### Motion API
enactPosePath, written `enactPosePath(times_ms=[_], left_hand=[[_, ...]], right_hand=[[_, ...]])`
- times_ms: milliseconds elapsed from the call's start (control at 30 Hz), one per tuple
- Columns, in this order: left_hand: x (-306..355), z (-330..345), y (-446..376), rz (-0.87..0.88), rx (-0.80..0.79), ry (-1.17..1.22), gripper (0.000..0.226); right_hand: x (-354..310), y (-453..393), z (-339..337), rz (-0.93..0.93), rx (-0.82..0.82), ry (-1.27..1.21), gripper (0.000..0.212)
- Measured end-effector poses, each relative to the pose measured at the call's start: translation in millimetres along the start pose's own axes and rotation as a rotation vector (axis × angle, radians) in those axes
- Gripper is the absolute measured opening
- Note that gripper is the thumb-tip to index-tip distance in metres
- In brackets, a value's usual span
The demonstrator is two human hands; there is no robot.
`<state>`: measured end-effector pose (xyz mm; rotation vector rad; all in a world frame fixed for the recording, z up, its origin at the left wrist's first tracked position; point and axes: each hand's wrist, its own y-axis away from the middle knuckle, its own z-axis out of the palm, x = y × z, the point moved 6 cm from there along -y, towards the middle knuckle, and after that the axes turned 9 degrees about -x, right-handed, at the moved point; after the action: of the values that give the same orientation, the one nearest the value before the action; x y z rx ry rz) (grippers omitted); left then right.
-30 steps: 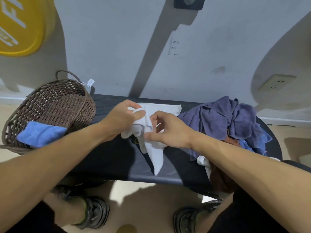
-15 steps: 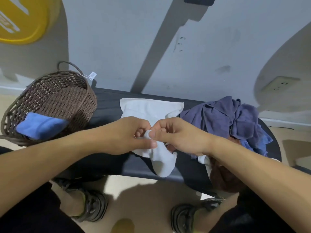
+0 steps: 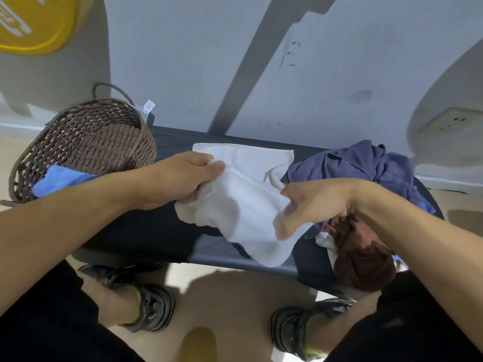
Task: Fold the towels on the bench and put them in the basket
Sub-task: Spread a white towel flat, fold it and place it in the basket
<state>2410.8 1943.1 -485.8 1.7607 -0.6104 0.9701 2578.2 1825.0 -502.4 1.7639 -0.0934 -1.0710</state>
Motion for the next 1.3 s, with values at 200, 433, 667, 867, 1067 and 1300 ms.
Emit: enactPosePath(times_ms=[200, 433, 667, 867, 1067, 1300], left_hand=[[-14, 8, 1, -0.110, -0.116, -0.013, 0.059], [-21, -1, -15, -0.211, -0.061, 0.065, 0.043], [-27, -28, -45, -0.153, 0.251, 0.173, 0.019], [-37, -46, -58, -0.140, 0.377, 0.271, 0.019], [-95, -29, -52, -0.533, 0.190, -0.134, 0.036], [-138, 19, -25, -0.662, 0.046, -0.554, 0.039]], right_hand=[[13, 13, -14, -0.040, -0.089, -0.399, 0.044], [21, 14, -28, -0.069, -0.039, -0.569, 0.030], [36, -5, -64, -0.139, 0.355, -0.747, 0.049], [52, -23, -80, -0.246, 0.660, -0.958, 0.037], [77, -45, -63, -0.053, 0.711, -0.639, 0.039], [106, -47, -23, 0.462, 0.466, 0.011, 0.025]])
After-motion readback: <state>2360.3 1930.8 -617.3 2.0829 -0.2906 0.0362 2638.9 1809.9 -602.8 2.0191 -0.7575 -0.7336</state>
